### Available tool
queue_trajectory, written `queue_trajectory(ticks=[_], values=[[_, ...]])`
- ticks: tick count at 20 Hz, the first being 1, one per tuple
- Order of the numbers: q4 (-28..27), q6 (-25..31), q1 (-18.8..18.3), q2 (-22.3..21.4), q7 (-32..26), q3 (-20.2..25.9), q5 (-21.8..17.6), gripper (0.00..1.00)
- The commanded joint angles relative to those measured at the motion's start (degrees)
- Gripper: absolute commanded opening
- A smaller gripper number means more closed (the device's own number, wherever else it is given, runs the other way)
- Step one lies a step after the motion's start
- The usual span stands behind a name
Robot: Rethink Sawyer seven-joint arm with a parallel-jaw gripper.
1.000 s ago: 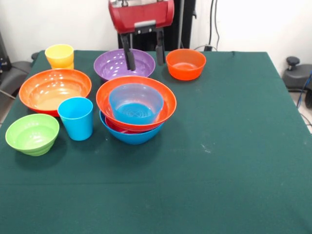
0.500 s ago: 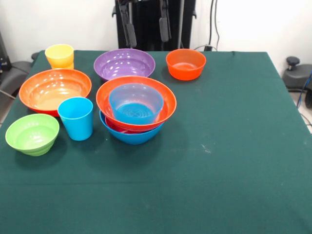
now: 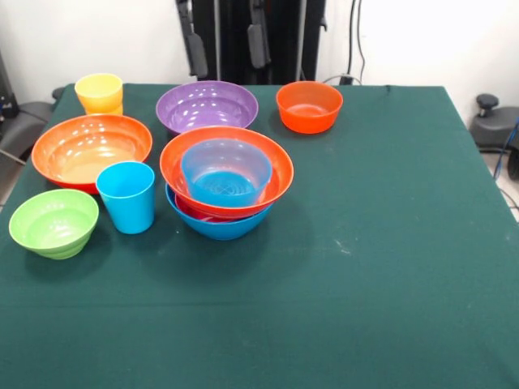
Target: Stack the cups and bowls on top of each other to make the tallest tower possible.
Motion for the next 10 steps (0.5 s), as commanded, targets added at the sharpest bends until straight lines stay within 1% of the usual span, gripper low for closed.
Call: queue_trajectory(ticks=[1, 4, 6, 7, 9, 10], values=[[-7.95, 10.67, -0.84, 4.91, -25.19, 2.46, -3.65, 1.00], [-8.91, 12.84, -0.22, 4.82, -26.50, 2.61, -4.39, 1.00], [-11.27, 16.31, 0.53, 5.12, -30.27, 3.10, -4.71, 1.00], [-14.04, 19.11, 1.04, 6.05, -33.72, 3.22, -5.14, 1.00], [-18.15, 21.35, 1.72, 8.34, -37.80, 3.09, -6.09, 1.00], [-19.42, 21.71, 2.00, 9.17, -38.73, 2.94, -6.42, 1.00]])
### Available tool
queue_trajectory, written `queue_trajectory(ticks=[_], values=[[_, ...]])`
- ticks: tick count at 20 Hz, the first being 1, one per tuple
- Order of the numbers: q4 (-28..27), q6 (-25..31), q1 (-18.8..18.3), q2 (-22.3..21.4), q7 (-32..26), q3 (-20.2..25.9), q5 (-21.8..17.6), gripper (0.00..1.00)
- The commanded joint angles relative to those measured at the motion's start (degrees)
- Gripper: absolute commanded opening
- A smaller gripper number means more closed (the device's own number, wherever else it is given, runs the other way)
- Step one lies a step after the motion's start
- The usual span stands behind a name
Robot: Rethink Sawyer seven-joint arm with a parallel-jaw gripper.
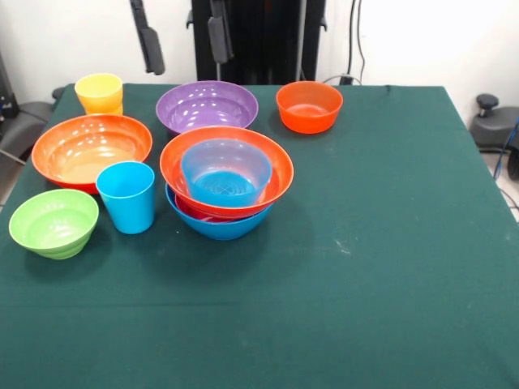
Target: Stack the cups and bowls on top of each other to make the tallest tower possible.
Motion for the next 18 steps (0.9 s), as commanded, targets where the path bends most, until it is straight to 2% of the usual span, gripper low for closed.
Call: queue_trajectory(ticks=[1, 4, 8, 14, 18], values=[[-12.24, 12.53, 2.75, 6.96, -32.40, 1.43, -6.05, 1.00], [-13.90, 11.87, 3.86, 7.89, -31.04, 0.55, -6.55, 1.00], [-13.33, 8.21, 5.34, 9.25, -27.72, -0.65, -6.82, 1.00], [-14.41, 8.08, 6.02, 11.82, -31.99, 0.03, -6.50, 1.00], [-20.20, 10.74, 5.87, 16.07, -39.50, 0.55, -7.14, 1.00]])
